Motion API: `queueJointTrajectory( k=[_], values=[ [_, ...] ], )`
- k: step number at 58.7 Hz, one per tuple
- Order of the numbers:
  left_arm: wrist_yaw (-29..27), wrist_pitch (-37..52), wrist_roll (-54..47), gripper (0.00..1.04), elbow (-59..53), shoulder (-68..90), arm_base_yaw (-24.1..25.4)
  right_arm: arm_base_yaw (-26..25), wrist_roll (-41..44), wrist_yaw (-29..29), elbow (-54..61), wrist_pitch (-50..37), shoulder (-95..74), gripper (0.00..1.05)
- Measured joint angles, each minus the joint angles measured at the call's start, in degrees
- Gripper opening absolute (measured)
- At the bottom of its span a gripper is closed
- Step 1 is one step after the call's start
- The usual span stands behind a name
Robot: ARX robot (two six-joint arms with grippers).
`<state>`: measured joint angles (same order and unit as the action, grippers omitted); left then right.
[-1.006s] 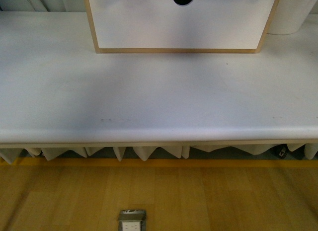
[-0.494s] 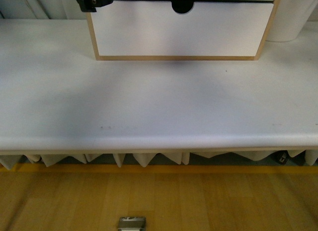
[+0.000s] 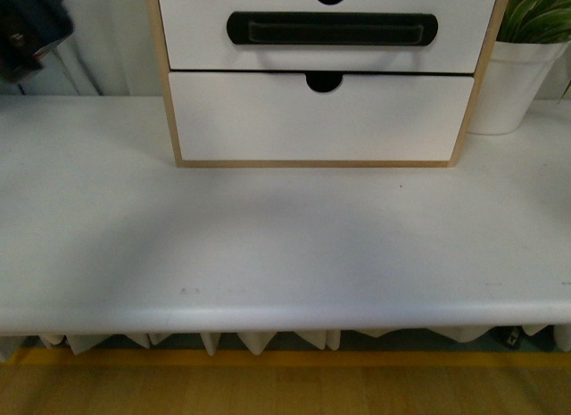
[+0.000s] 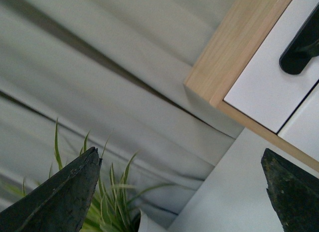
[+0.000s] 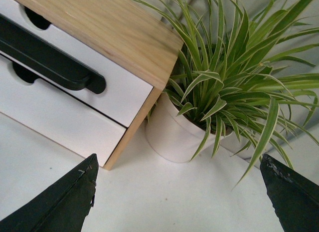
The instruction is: Close drawer sideways
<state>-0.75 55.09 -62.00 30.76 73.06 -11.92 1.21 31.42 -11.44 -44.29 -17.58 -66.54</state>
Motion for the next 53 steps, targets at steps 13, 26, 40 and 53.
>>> queueJointTrajectory(
  k=[13, 26, 40, 53],
  values=[
    [-11.21, -11.39, 15.63, 0.98, -18.01, -25.42, 2.27, 0.00, -8.33, 5.20, 17.38, 5.03, 25.77, 0.95],
    [-13.97, -22.47, 24.74, 0.98, -21.88, -35.65, 2.95, 0.17, -13.70, 5.62, 21.44, 7.37, 33.92, 0.95],
    [-5.11, -30.53, 48.50, 0.71, -22.58, -39.93, 5.68, -1.18, -26.91, 11.45, 26.12, 5.97, 37.05, 0.66],
    [0.50, -33.16, 60.30, 0.28, -25.73, -46.01, 11.72, -1.18, -30.29, 11.41, 32.87, 4.70, 41.70, 0.25]
  ],
)
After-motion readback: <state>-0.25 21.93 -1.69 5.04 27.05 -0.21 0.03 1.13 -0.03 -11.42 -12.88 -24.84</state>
